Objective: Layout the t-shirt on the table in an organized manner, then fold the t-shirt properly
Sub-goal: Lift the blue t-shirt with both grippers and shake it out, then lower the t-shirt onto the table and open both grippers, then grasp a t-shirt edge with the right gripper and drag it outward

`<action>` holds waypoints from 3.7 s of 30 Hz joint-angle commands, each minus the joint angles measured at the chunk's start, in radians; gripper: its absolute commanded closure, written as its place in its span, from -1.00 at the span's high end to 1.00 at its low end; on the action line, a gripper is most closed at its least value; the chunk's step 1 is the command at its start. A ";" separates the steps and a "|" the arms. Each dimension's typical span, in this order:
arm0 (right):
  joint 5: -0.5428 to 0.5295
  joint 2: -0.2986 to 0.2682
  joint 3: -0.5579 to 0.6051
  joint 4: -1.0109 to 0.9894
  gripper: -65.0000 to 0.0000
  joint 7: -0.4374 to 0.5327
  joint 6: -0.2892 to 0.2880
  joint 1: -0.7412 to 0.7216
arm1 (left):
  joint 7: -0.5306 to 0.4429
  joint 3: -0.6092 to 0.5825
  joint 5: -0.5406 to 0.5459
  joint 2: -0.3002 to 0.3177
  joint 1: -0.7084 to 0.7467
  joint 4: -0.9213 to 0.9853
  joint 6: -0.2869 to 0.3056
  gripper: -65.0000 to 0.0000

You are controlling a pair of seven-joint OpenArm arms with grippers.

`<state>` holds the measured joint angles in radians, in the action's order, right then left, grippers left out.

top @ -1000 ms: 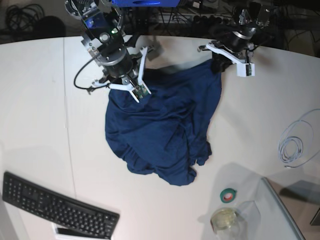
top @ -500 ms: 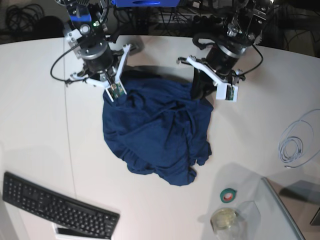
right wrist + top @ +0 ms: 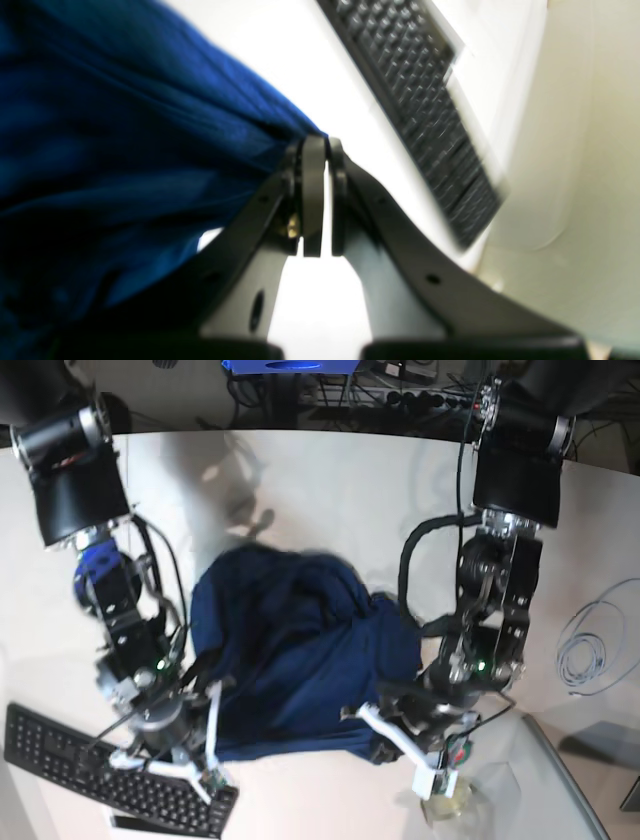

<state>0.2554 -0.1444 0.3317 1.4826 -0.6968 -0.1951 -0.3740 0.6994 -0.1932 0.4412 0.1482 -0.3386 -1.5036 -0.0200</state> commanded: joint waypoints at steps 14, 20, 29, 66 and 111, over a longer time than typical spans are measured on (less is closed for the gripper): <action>0.012 -0.157 -0.176 0.427 -0.99 0.010 -0.068 -0.026 | -0.039 0.008 0.005 -0.111 -0.121 -0.233 0.010 -1.00; 0.012 -0.076 -0.300 0.436 -0.99 0.041 -0.083 0.399 | -0.039 -0.001 0.003 -0.038 0.313 -0.397 0.010 -1.00; 0.012 0.090 -0.507 0.094 -1.00 0.194 -0.083 0.593 | -0.037 -0.099 0.001 0.052 0.623 -0.272 0.010 -1.00; -0.147 0.243 -0.645 -0.006 0.03 0.202 -0.347 0.445 | -0.040 0.054 0.005 0.138 0.720 -0.240 0.009 0.74; 0.123 0.107 0.077 0.114 0.62 0.268 0.013 0.620 | -0.039 0.608 0.003 0.176 0.728 -0.107 0.015 -1.00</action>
<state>0.3691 -0.0364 0.4126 1.5806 -0.4446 -0.1974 0.2539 0.6762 0.4103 0.4450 0.3099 0.3904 -1.5929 -0.0036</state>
